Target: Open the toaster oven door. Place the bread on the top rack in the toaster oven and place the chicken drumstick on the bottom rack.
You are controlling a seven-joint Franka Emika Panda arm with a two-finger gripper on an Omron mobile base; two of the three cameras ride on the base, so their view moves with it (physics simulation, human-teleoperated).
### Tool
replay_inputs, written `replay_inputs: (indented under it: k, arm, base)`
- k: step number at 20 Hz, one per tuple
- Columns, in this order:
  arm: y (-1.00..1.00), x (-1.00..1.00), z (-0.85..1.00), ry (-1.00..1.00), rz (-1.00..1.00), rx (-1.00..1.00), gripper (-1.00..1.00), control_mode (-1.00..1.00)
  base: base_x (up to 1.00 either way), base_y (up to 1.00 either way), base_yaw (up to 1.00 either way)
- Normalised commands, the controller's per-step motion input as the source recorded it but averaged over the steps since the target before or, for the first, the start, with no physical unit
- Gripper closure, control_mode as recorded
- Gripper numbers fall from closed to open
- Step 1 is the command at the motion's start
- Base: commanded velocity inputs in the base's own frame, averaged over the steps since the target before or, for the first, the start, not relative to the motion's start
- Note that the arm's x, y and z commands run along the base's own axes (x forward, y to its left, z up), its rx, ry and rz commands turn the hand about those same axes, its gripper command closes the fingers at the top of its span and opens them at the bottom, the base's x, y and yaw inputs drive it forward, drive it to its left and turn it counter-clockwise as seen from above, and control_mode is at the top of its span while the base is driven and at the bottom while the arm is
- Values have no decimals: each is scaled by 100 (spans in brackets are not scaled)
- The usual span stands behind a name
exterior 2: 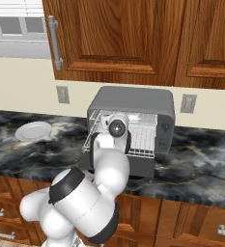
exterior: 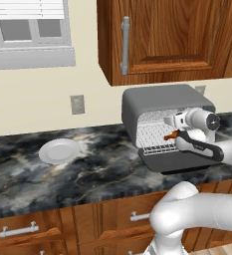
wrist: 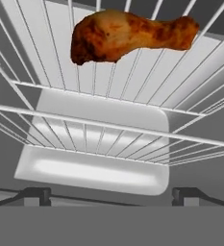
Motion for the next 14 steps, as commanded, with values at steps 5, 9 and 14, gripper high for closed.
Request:
replay_inputs:
  k: [5,9,14]
  arm:
    - [-3,0,-6,0,-8,0,-100,-100]
    - [0,0,-8,0,-9,0,-100,-100]
    - [0,0,-27,0,-6,0,-100,-100]
  base:
    - [0,0,0]
    - [0,0,0]
    - [0,0,0]
